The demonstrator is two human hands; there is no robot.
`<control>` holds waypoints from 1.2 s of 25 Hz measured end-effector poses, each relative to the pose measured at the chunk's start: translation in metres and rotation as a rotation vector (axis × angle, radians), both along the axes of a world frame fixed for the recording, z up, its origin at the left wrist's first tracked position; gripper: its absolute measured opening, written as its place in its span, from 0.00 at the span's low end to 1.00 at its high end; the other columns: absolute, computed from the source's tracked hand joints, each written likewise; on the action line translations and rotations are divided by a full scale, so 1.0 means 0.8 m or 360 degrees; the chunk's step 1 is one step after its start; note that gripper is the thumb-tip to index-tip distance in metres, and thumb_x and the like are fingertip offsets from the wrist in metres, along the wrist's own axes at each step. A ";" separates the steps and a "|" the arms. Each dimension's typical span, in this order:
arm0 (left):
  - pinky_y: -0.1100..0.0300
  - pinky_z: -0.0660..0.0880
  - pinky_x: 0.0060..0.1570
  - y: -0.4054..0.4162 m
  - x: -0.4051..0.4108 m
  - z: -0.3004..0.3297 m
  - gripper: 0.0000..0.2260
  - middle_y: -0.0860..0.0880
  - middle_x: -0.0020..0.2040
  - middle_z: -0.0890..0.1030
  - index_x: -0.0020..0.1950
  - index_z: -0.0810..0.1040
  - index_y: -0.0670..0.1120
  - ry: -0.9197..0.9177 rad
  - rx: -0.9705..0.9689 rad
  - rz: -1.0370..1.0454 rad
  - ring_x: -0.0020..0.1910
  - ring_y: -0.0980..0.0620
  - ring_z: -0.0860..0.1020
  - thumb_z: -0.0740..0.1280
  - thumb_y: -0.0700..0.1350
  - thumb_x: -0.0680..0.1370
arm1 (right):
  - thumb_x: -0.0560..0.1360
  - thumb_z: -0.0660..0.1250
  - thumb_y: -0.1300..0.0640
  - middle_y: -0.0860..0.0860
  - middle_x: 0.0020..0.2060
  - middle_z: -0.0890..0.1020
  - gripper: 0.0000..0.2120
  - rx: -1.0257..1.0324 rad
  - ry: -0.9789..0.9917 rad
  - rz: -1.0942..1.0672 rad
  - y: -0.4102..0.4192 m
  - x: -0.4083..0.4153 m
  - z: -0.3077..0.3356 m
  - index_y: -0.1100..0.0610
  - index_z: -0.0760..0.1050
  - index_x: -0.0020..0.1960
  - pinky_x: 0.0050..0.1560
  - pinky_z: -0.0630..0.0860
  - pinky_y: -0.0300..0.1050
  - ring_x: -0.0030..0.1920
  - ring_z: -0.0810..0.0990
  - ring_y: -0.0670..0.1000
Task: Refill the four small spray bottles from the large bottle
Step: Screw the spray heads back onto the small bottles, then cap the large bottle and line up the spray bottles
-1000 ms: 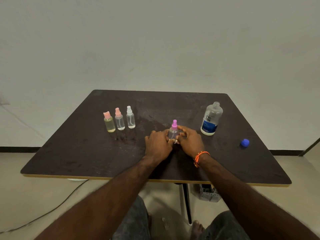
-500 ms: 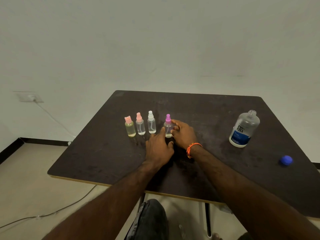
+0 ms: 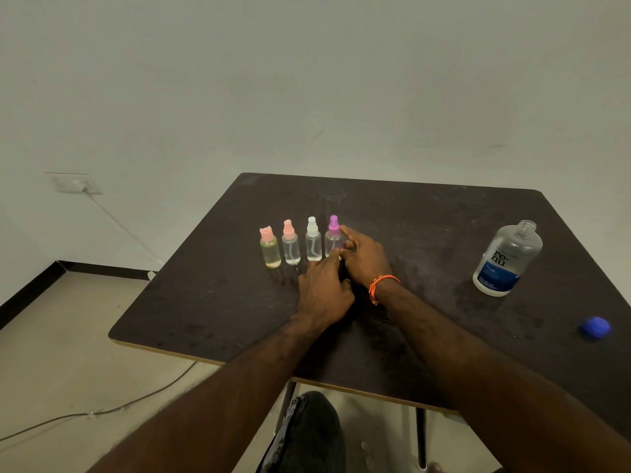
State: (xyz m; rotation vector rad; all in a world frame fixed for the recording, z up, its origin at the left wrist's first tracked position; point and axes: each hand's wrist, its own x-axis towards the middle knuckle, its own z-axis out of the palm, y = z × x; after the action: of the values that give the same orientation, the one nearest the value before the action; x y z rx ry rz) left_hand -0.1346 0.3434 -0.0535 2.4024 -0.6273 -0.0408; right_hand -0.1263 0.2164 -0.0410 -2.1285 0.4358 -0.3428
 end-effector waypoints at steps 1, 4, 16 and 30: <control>0.42 0.75 0.62 0.000 0.001 -0.002 0.23 0.50 0.60 0.81 0.70 0.72 0.51 0.0008 0.0006 -0.0011 0.63 0.45 0.76 0.67 0.42 0.75 | 0.78 0.67 0.61 0.53 0.61 0.82 0.27 0.0007 0.0011 -0.0001 -0.001 -0.004 -0.001 0.52 0.68 0.76 0.65 0.74 0.45 0.59 0.80 0.52; 0.38 0.76 0.63 0.000 0.000 -0.005 0.22 0.48 0.62 0.81 0.70 0.73 0.49 0.0014 0.0017 -0.0061 0.64 0.44 0.77 0.65 0.44 0.75 | 0.77 0.67 0.62 0.53 0.63 0.81 0.26 -0.0021 0.0023 -0.0038 -0.010 -0.026 -0.002 0.53 0.70 0.74 0.62 0.72 0.41 0.62 0.79 0.52; 0.41 0.64 0.75 -0.078 -0.093 0.020 0.32 0.45 0.77 0.72 0.83 0.61 0.47 -0.0138 0.0183 -0.0481 0.77 0.43 0.67 0.67 0.47 0.80 | 0.78 0.65 0.56 0.47 0.56 0.84 0.13 -0.0406 0.0082 -0.0381 -0.109 -0.219 0.016 0.50 0.81 0.61 0.60 0.77 0.43 0.56 0.82 0.47; 0.36 0.66 0.75 -0.246 -0.072 0.023 0.45 0.46 0.81 0.68 0.86 0.51 0.49 0.0238 -0.0175 -0.0688 0.79 0.42 0.67 0.74 0.57 0.78 | 0.76 0.71 0.59 0.54 0.70 0.75 0.34 -0.0078 0.0217 -0.0613 -0.231 -0.268 0.051 0.51 0.62 0.78 0.66 0.74 0.50 0.65 0.78 0.55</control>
State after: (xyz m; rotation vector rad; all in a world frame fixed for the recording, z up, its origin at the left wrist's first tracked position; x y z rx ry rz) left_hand -0.1925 0.1462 -0.0354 2.0959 -1.0356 -0.3556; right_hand -0.3406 0.0313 -0.0005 -2.1165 0.9300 -0.4300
